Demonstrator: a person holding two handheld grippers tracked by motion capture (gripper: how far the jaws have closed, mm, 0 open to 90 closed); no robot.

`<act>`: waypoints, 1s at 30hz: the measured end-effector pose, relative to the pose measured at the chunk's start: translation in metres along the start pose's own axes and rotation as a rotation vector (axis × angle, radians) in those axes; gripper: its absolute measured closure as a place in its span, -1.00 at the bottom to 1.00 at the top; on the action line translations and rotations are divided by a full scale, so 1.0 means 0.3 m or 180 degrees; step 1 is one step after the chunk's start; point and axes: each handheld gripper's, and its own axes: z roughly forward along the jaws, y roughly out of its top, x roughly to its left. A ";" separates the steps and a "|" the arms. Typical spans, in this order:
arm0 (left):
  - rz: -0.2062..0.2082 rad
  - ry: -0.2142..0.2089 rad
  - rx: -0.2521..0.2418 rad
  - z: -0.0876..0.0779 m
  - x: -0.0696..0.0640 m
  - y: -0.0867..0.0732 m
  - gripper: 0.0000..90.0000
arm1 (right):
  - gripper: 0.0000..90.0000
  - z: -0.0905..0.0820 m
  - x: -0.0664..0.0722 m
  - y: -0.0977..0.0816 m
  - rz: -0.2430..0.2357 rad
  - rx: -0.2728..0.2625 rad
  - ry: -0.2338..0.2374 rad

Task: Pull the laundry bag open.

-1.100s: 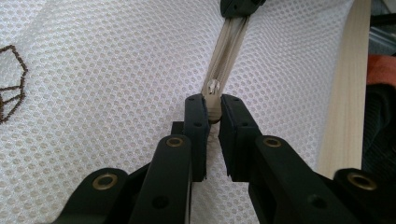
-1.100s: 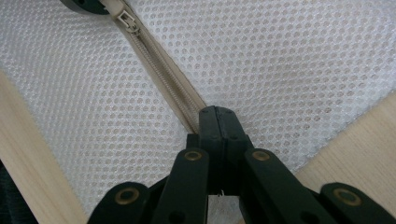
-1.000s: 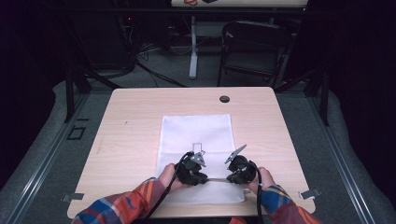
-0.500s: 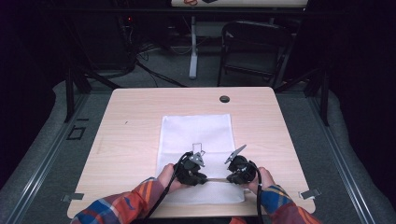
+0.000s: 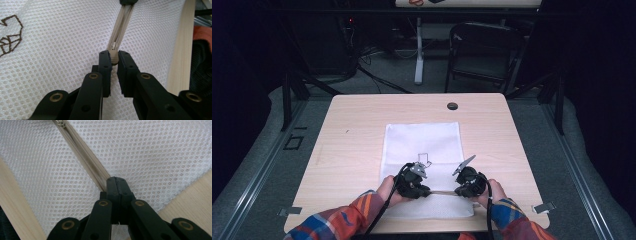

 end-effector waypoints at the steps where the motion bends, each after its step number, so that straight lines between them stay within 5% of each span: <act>1: -0.0001 -0.0004 -0.0013 0.000 0.003 -0.003 0.82 | 1.00 -0.001 -0.002 0.000 -0.0015 0.0015 0.0007; 9: -0.0012 -0.0013 -0.0017 -0.008 0.003 -0.012 0.82 | 1.00 0.004 0.000 -0.004 0.0065 -0.0072 0.0046; 30: -0.0086 0.0031 -0.0088 -0.048 0.010 -0.041 0.82 | 1.00 -0.002 -0.002 -0.001 -0.0024 0.0020 -0.0009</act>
